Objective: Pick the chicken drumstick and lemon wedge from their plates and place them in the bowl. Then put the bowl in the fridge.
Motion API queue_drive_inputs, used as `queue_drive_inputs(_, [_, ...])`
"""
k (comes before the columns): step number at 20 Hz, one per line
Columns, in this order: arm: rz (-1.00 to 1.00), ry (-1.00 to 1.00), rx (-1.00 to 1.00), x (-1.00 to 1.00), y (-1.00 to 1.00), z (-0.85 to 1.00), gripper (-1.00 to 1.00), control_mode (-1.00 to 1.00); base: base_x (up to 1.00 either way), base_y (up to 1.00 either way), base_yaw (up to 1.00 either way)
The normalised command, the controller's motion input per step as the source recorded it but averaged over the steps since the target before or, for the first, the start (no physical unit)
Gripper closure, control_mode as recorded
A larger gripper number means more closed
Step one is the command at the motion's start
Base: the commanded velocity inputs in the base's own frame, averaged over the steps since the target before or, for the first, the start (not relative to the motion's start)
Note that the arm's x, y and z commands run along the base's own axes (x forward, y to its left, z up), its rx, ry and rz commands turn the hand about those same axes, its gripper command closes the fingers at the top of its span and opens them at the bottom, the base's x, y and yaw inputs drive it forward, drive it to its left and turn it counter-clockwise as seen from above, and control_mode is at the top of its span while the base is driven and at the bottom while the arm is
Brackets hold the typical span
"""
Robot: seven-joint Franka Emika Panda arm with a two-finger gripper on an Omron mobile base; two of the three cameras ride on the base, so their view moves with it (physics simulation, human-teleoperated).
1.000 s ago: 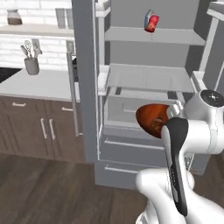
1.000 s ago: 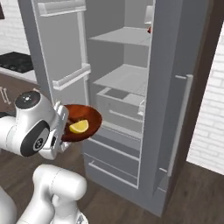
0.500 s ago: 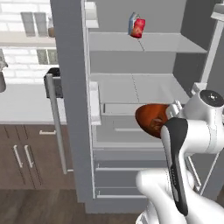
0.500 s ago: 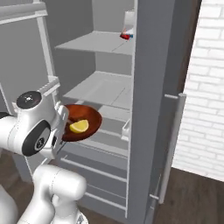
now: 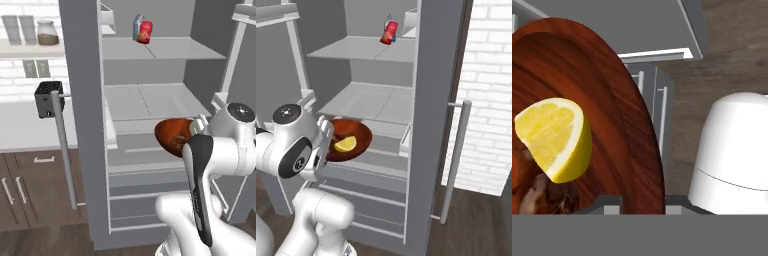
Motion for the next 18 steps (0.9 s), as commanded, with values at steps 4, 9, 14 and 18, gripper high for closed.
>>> queue_drive_inputs(4, [0.0,0.0,0.0,0.0,0.0,0.0,1.0,1.0,0.37,0.0,-0.25])
queue_drive_inputs(9, [0.0,0.0,0.0,0.0,0.0,0.0,1.0,1.0,0.68,-0.03,-0.06])
queue_drive_inputs(14, [0.0,0.0,0.0,0.0,0.0,0.0,1.0,1.0,0.48,0.0,0.0])
queue_drive_inputs(18, [0.0,0.0,0.0,0.0,0.0,0.0,1.0,1.0,0.7,0.0,0.01])
